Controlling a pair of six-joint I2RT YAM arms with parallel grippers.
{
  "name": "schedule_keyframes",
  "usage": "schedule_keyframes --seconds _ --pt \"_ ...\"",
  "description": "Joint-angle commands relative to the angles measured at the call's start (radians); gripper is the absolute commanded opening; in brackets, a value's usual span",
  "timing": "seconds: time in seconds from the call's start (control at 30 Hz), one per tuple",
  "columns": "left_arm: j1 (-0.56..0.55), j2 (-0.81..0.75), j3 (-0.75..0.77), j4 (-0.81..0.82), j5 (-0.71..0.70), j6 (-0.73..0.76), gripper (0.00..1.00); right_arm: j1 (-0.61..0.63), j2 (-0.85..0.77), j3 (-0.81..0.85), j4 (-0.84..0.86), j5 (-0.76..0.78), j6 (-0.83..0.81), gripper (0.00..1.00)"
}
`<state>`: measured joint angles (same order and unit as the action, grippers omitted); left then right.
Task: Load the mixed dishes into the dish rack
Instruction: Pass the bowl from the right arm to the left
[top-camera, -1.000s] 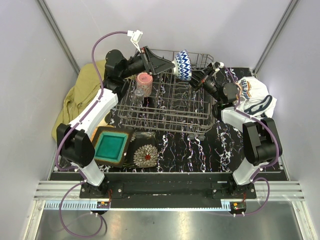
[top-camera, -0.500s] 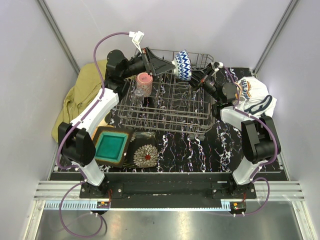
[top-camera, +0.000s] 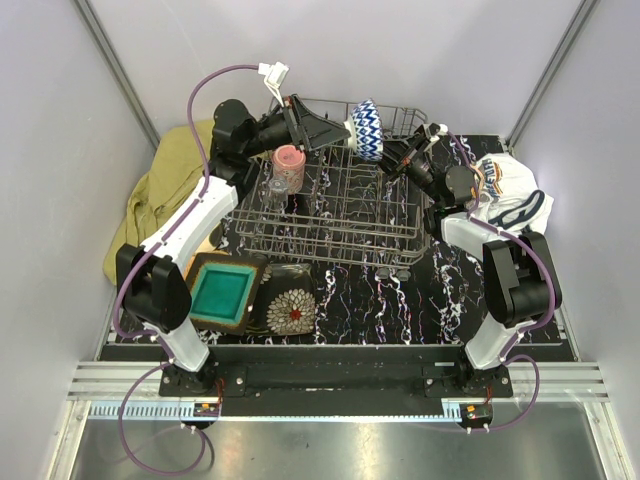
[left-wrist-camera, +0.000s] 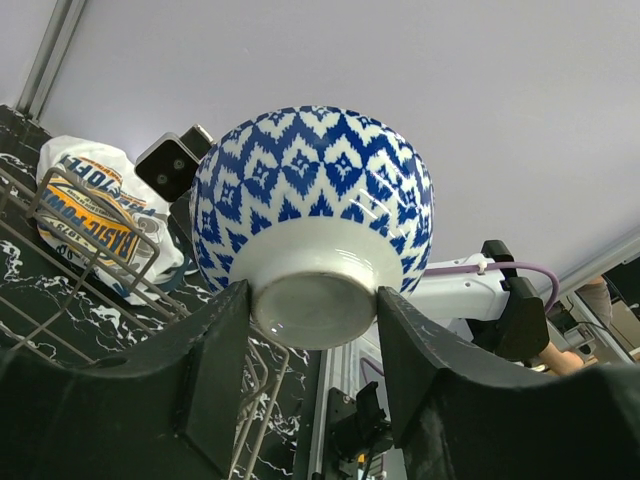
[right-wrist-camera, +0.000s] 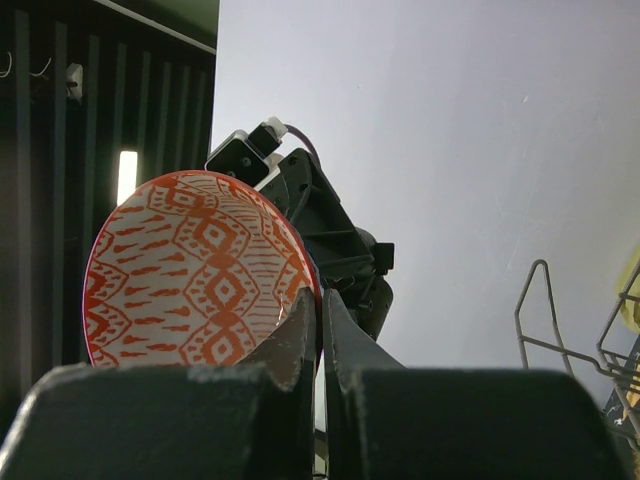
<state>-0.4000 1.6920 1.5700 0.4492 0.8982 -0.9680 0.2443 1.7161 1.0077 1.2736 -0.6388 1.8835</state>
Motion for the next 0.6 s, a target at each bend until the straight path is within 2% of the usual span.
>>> schedule_keyframes --seconds 0.0,0.17,0.3,0.4,0.43,0.47,0.57 --pt "-0.025 0.029 0.028 0.068 0.042 -0.024 0.47 0.007 -0.02 0.032 0.078 -0.004 0.016 0.0" --pt "-0.034 0.044 0.047 0.074 0.042 -0.032 0.45 0.007 -0.018 0.026 0.081 -0.005 0.016 0.0" --pt "-0.037 0.049 0.048 0.074 0.045 -0.032 0.3 0.007 -0.015 0.029 0.084 -0.007 0.016 0.0" --pt "-0.039 0.052 0.048 0.075 0.047 -0.034 0.3 0.007 -0.012 0.028 0.086 -0.009 0.016 0.0" --pt "-0.04 0.054 0.048 0.075 0.047 -0.034 0.42 0.007 -0.012 0.028 0.087 -0.009 0.016 0.0" --pt "-0.04 0.054 0.048 0.075 0.047 -0.034 0.48 0.007 -0.012 0.028 0.086 -0.009 0.016 0.0" --pt "-0.042 0.058 0.048 0.075 0.048 -0.034 0.59 0.007 -0.012 0.023 0.087 -0.007 0.016 0.0"
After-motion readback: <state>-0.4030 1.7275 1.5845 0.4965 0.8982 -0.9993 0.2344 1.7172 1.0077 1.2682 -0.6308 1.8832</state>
